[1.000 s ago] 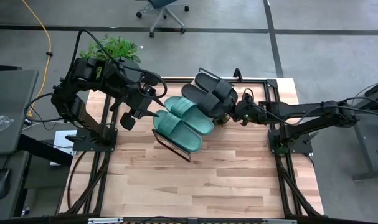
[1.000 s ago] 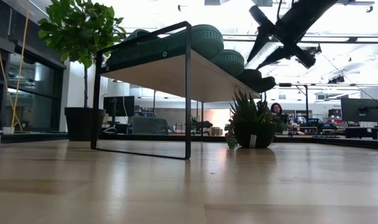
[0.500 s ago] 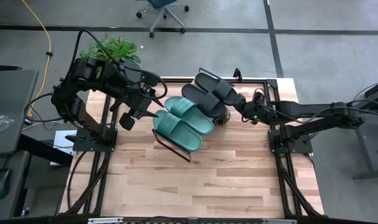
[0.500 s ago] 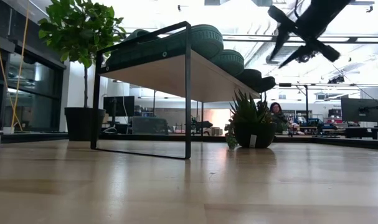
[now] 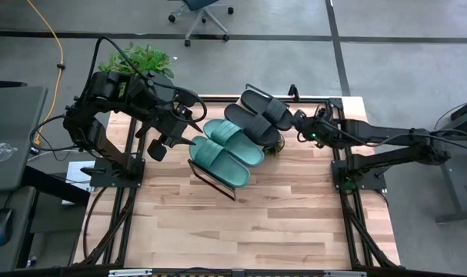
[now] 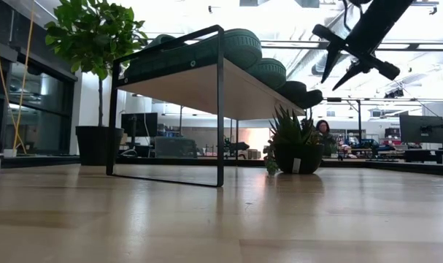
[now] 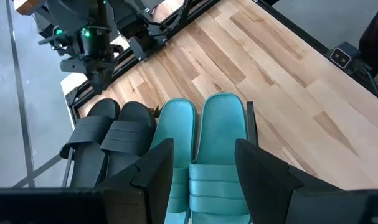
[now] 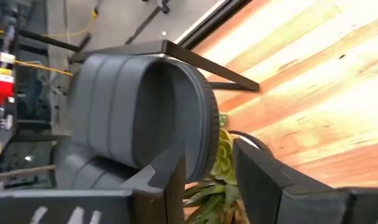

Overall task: Pick and place slides into the shelf
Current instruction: Put the black slide on the shelf

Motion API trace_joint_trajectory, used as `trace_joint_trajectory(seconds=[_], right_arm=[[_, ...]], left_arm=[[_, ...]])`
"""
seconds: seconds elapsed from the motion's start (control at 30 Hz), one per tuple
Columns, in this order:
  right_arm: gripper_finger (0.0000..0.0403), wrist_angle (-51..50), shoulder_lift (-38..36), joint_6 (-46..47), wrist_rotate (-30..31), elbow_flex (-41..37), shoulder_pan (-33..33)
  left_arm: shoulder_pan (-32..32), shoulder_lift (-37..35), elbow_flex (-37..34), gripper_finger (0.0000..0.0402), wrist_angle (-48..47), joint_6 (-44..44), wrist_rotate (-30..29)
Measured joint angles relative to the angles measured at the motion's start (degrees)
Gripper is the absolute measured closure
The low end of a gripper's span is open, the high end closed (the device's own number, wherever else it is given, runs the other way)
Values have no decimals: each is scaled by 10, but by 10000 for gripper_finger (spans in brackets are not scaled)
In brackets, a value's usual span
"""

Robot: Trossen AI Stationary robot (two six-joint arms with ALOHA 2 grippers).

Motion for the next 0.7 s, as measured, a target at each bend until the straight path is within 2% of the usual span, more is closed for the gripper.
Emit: trace_joint_trajectory(seconds=[0.33,0.7], right_arm=[[281,30,32,-6,-17,0,-23],[281,130,68,-76,-50,0,-52]], left_arm=[[0,0,0,241,0,-2,0],[0,0,0,241,-4,-4,0]])
